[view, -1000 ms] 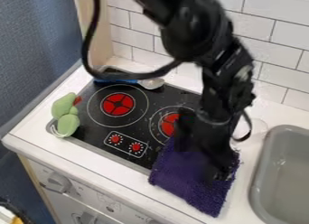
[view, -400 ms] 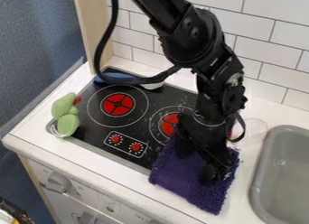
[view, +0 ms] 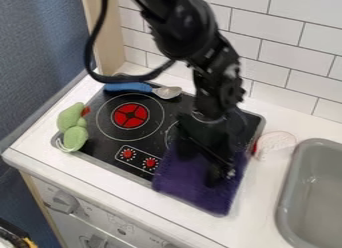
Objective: Place the cloth on top of the left burner
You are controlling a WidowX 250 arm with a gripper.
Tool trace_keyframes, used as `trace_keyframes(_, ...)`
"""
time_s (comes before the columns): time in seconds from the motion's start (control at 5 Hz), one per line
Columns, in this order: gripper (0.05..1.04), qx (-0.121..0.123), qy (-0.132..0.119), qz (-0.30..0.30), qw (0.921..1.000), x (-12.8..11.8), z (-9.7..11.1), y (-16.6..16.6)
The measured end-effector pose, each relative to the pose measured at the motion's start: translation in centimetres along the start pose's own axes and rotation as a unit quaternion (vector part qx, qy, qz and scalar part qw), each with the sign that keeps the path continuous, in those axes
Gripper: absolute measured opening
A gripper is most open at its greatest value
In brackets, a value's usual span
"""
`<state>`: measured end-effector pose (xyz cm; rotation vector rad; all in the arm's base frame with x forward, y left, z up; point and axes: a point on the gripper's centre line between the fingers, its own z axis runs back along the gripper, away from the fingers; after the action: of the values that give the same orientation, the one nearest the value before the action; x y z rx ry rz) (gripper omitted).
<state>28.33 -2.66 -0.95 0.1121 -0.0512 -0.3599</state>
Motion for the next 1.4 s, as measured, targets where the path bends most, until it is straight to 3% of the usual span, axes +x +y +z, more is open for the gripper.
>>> trace_keyframes(0.4,1.001,0.011,0.02,0.032,0.9992,-0.5,0.1,5.3)
trace_keyframes(0.6,1.001,0.009,0.016,0.033,0.9993,0.7,-0.2,7.4)
trace_keyframes(0.8,1.001,-0.006,0.009,0.023,0.9997,2.7,-0.6,8.3)
trace_keyframes(1.4,1.001,-0.023,-0.007,-0.039,0.999,8.9,-0.5,6.6)
